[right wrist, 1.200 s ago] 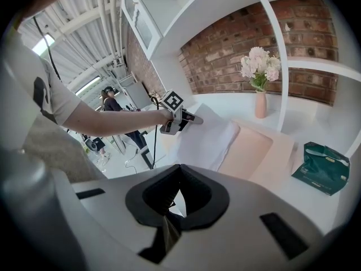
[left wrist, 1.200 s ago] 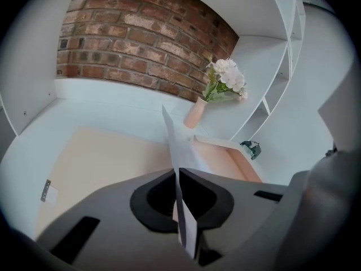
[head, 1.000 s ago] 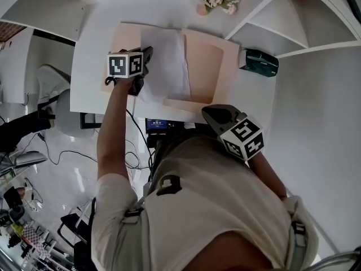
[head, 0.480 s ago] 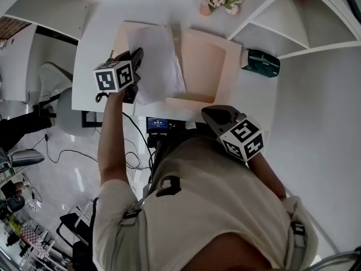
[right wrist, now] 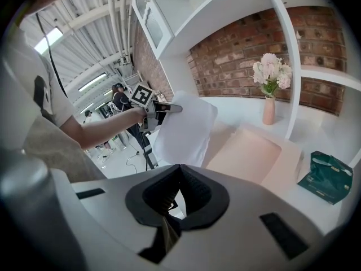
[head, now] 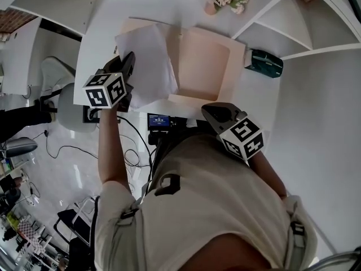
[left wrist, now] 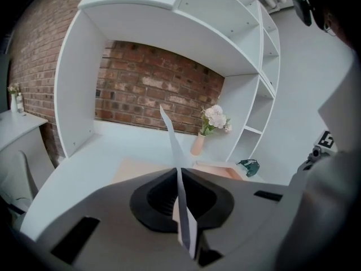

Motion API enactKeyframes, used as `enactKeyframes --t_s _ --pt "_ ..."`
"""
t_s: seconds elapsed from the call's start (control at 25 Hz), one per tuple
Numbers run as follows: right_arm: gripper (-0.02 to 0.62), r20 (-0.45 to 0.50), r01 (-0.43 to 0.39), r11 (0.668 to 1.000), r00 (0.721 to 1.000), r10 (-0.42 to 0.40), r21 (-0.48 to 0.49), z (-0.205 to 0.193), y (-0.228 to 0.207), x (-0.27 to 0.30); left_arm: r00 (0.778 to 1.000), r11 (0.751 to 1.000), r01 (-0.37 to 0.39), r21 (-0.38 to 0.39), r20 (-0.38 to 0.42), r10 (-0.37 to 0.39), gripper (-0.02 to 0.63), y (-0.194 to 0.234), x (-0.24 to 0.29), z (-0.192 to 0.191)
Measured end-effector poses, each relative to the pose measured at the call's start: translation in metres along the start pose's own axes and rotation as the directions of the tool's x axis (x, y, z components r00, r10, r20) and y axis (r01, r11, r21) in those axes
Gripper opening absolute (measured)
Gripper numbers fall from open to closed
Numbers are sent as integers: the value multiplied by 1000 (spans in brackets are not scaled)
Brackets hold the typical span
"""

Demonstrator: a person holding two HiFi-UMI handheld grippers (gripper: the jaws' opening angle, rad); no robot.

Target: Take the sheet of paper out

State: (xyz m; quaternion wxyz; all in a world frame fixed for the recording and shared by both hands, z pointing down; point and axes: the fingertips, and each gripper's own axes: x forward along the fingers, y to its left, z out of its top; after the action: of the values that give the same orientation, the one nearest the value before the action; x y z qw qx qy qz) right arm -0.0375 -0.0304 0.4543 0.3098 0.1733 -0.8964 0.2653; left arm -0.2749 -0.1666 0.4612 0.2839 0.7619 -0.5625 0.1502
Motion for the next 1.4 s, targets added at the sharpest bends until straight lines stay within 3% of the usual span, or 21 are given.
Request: enactKeyframes --t_s 0.32,0.6,0.84,0.96,1.4 --pt "18 8 -5 1000 1000 5 -15 2 10 3 994 999 -41 6 100 40 15 4 -48 18" --pt "18 18 -13 999 1000 13 -43 7 19 8 972 995 -100 -1 214 97 15 2 -85 34" --pt "18 33 -17 997 999 19 -70 13 30 10 949 995 -95 6 303 89 15 -9 -120 49" --pt "18 45 -19 996 999 23 -85 17 35 13 943 993 -116 38 319 98 15 -14 -135 51" --pt "18 47 -71 986 996 79 -154 23 66 30 930 995 -64 81 367 30 15 -41 -175 51"
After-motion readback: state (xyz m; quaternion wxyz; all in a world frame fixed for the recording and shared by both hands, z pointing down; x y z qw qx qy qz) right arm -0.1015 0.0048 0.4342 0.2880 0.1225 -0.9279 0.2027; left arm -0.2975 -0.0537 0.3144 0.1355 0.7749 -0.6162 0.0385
